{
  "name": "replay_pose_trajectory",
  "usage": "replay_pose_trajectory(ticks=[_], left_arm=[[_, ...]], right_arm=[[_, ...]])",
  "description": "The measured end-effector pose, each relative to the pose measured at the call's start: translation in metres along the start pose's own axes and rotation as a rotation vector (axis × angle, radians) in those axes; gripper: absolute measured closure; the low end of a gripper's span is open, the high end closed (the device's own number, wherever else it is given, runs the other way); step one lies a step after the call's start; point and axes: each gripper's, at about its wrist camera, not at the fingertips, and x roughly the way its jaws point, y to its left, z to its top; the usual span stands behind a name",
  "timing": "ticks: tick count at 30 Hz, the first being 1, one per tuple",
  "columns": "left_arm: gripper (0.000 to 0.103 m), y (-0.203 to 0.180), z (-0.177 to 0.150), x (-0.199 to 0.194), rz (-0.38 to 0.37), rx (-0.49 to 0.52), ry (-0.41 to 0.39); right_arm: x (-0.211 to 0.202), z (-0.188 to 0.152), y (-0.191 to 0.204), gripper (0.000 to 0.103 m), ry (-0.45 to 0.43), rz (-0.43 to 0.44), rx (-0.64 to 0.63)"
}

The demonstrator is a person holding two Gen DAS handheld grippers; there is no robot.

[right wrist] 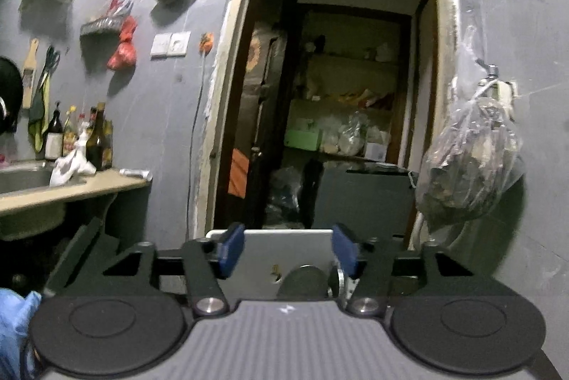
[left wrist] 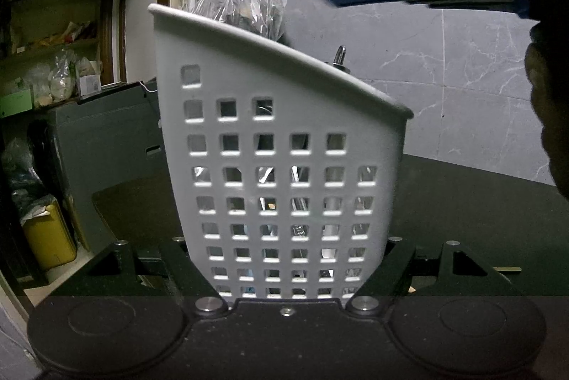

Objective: Organize utensils
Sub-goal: 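Open the right gripper to release the spoon into the caddy, then move the right gripper back toward the green-handled knife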

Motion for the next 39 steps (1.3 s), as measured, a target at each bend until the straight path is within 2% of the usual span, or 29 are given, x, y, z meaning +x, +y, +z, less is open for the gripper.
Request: replay_pose_trajectory(ticks=[6, 9, 15, 23, 28, 33, 39], left_arm=[[0.027, 0.002, 0.0, 0.001, -0.006, 0.0, 0.001], [0.027, 0.003, 0.0, 0.001, -0.009, 0.001, 0.004], [0.027, 0.005, -0.001, 0.0, -0.004, 0.004, 0.01], [0.027, 0.009, 0.001, -0.004, -0.013, -0.018, 0.016], [0.027, 0.007, 0.004, 0.001, -0.012, -0.018, 0.029], [0.027, 0.006, 0.004, 0.001, -0.009, -0.014, 0.033], [0.027, 0.006, 0.004, 0.003, -0.004, -0.013, 0.035]], right_arm=[[-0.029, -0.001, -0.016, 0.01, -0.067, -0.11, 0.068], [-0.047, -0.005, -0.025, 0.003, -0.089, -0.175, 0.104], [-0.078, -0.024, -0.037, 0.0, -0.077, -0.324, 0.172], [-0.109, -0.062, -0.037, 0.0, 0.059, -0.459, 0.245], [-0.102, -0.081, -0.023, 0.0, 0.222, -0.447, 0.196], [-0.083, -0.099, -0.006, 0.0, 0.354, -0.376, 0.163], [-0.078, -0.115, -0.004, 0.0, 0.453, -0.303, 0.241]])
